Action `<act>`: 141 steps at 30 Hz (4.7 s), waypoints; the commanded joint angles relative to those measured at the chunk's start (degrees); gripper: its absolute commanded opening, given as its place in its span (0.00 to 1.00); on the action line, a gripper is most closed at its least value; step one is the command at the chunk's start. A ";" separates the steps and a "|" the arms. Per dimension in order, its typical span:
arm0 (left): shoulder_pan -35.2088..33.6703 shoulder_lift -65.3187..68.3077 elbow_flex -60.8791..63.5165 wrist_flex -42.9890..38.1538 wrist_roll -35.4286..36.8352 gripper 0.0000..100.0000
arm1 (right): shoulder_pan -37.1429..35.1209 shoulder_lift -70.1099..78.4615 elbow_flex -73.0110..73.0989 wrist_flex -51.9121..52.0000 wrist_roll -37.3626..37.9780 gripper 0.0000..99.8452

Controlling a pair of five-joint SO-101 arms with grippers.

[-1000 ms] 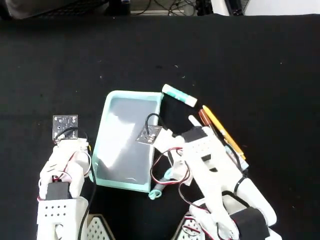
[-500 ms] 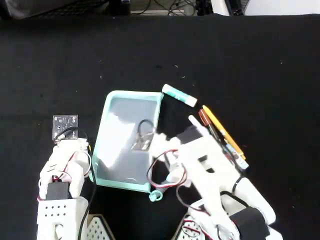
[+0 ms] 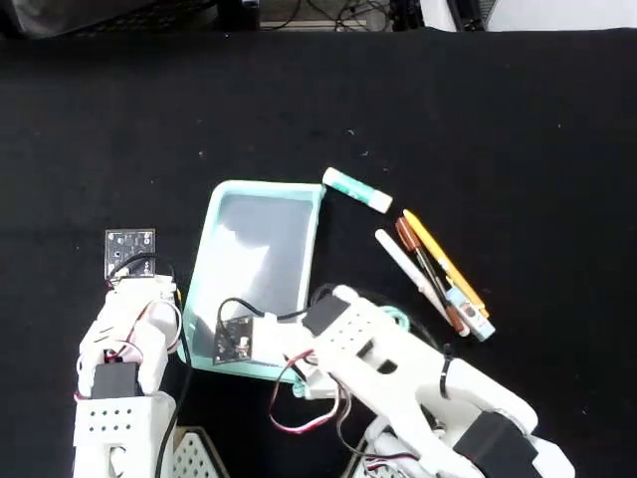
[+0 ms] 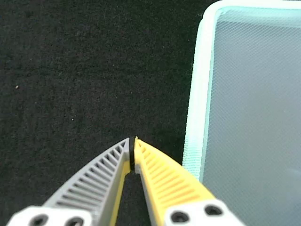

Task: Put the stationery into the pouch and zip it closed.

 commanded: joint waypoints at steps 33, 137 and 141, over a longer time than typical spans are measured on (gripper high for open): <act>0.40 -0.35 1.01 -0.70 -0.53 0.03 | 26.11 0.31 -4.26 -7.12 -11.87 0.01; 0.22 -0.35 1.01 -0.70 -0.53 0.03 | 11.25 -20.18 13.14 -8.35 10.46 0.19; 0.22 -0.35 1.01 -0.70 -0.53 0.03 | 11.69 -20.18 13.67 -7.65 10.29 0.03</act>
